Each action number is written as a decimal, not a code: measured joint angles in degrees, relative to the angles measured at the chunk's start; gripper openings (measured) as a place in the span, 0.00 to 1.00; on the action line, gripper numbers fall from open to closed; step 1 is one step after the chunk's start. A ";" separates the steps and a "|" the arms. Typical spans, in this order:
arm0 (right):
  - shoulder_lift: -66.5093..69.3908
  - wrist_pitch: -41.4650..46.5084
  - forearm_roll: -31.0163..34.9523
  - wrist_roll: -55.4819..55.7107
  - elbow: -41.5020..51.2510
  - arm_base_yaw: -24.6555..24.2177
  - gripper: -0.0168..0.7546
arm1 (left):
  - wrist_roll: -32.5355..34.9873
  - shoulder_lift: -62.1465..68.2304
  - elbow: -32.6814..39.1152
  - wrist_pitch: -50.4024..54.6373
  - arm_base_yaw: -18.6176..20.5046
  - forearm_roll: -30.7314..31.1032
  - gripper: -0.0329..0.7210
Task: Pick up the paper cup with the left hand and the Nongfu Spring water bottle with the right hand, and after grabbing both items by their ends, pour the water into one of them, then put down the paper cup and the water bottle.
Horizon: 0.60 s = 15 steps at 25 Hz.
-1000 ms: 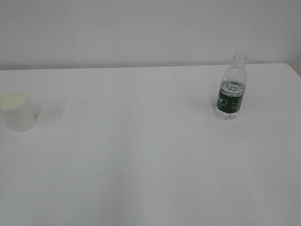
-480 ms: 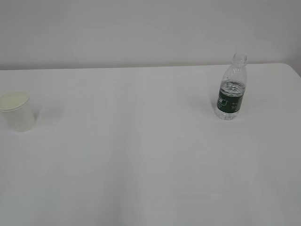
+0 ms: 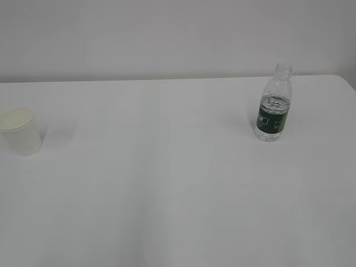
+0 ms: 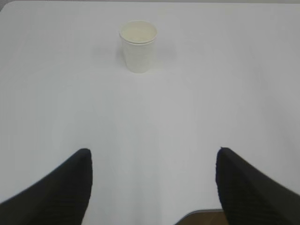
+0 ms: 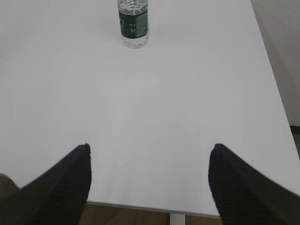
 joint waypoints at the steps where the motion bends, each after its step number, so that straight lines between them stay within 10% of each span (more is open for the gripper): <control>1: 0.00 0.00 0.00 0.00 0.00 0.00 0.79 | 0.00 0.00 0.00 0.00 0.00 0.00 0.82; 15: 0.00 0.00 0.00 0.00 0.00 0.00 0.79 | 0.02 0.00 0.00 0.00 0.00 0.00 0.82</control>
